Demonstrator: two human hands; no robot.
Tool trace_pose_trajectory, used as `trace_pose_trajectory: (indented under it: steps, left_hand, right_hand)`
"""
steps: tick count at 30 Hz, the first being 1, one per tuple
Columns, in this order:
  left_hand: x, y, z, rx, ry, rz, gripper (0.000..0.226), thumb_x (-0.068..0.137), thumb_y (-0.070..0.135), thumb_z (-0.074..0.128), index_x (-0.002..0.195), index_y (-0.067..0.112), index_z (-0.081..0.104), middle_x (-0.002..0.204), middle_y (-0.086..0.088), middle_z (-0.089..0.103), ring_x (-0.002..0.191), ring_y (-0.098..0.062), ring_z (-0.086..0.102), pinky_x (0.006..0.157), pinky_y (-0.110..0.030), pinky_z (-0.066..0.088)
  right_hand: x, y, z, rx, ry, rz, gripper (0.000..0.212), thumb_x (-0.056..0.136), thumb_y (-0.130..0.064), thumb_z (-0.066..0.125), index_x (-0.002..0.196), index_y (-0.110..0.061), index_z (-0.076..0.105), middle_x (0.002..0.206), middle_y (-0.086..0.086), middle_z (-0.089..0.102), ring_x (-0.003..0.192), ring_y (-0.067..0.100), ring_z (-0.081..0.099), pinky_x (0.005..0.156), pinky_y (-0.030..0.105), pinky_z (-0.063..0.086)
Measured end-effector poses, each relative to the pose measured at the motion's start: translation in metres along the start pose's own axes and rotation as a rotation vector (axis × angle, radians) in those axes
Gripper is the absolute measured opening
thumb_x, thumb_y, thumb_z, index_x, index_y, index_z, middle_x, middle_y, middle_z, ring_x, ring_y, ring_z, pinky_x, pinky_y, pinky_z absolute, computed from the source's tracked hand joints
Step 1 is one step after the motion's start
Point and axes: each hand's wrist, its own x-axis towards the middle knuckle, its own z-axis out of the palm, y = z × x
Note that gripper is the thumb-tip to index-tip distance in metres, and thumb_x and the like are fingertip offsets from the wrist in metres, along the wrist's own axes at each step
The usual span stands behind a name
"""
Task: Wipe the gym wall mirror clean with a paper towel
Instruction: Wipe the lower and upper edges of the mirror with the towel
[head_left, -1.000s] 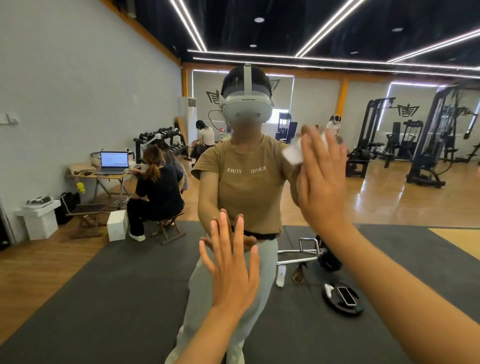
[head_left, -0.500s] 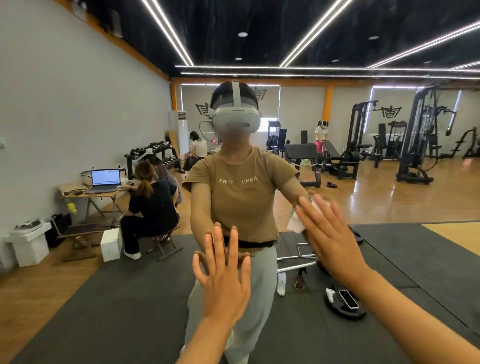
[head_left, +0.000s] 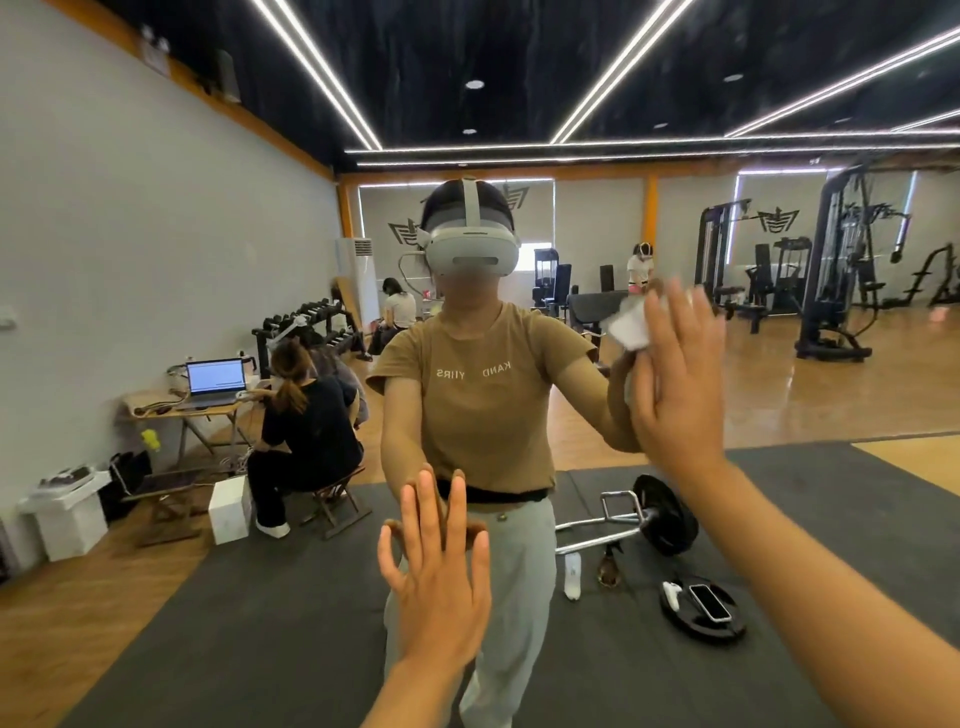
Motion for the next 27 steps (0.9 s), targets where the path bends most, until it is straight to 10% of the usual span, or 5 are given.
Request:
trace_pose_trajectory:
  steps: [14,27]
  left_hand:
    - [-0.002,-0.004,-0.004,0.011,-0.038,0.034,0.070,0.102,0.045,0.028,0.161,0.023,-0.002,0.168,-0.006,-0.013,0.154,-0.023,-0.009,0.117,-0.051,0.003]
    - [0.000,-0.017,0.009,0.023,-0.018,0.111,0.064,0.106,0.052,0.009,0.160,0.022,-0.007,0.167,-0.009,-0.013,0.154,-0.024,-0.009,0.114,-0.056,0.009]
  right_hand:
    - [-0.175,0.020,-0.024,-0.056,-0.525,-0.151,0.094,0.084,-0.035,0.055,0.160,-0.013,0.004,0.168,0.010,0.000,0.153,0.036,-0.003,0.124,0.044,-0.006]
    - [-0.161,0.047,-0.031,-0.121,-0.632,-0.516,0.069,0.104,-0.020,0.041,0.160,-0.013,0.002,0.168,0.006,-0.002,0.154,0.027,0.003,0.125,0.038,0.006]
